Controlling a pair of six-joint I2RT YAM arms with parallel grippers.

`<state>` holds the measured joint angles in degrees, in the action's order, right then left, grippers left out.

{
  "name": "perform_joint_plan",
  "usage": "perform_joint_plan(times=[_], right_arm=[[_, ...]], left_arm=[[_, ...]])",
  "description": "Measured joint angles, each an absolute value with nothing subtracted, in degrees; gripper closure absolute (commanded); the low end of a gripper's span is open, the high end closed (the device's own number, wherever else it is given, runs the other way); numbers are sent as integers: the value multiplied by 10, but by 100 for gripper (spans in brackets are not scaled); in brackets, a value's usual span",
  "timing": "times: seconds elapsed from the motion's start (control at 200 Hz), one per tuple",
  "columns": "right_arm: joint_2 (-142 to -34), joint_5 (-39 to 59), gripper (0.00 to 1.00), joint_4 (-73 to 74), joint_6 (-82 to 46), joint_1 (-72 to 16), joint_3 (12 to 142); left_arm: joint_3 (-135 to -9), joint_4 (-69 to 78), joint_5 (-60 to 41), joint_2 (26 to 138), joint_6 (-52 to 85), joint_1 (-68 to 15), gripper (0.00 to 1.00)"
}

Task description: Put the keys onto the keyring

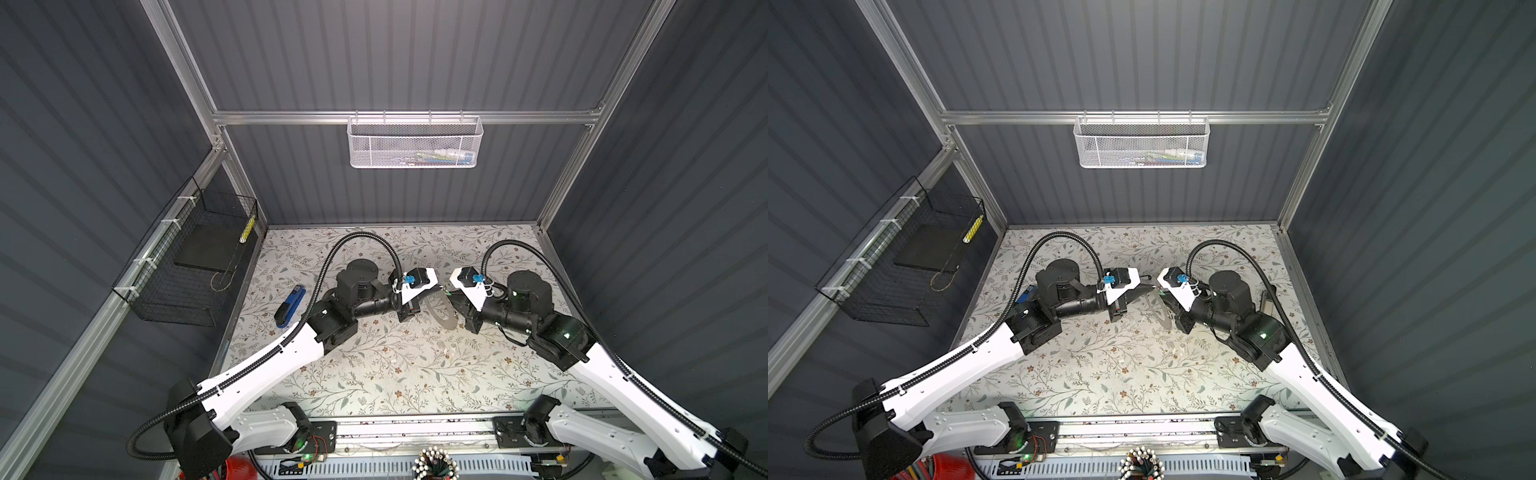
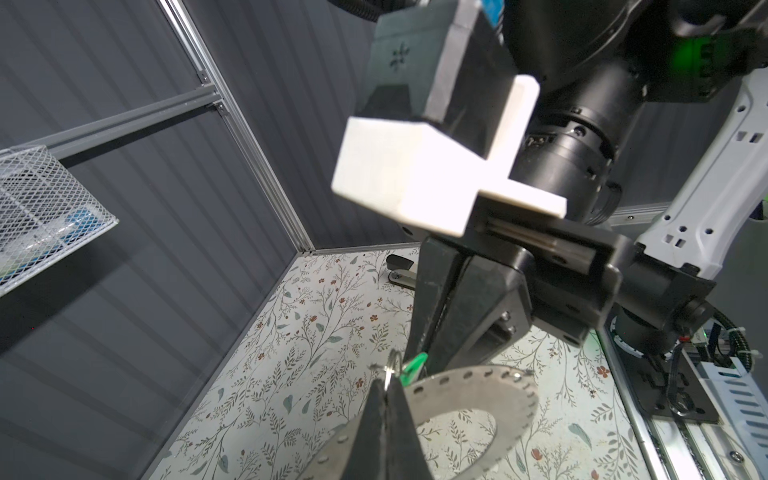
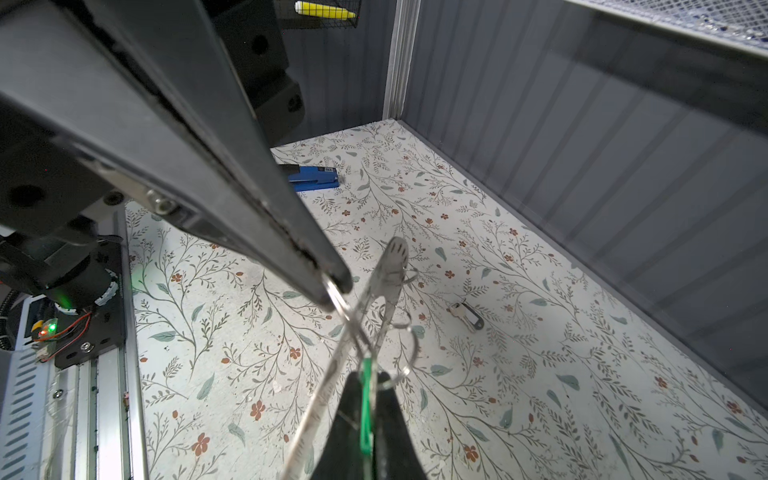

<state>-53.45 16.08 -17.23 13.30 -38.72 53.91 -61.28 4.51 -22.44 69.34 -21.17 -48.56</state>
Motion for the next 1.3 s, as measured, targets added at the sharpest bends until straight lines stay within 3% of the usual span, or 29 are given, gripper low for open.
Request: perform_joint_plan(times=[0.505,1.301], right_arm=[[-562,145,100,-191,152,-409,563],[-548,84,100,-231,168,-414,598]], left_arm=[[-574,121,-209,698,-169,-483,100],[-574,56,-206,680,-211,-483,100]])
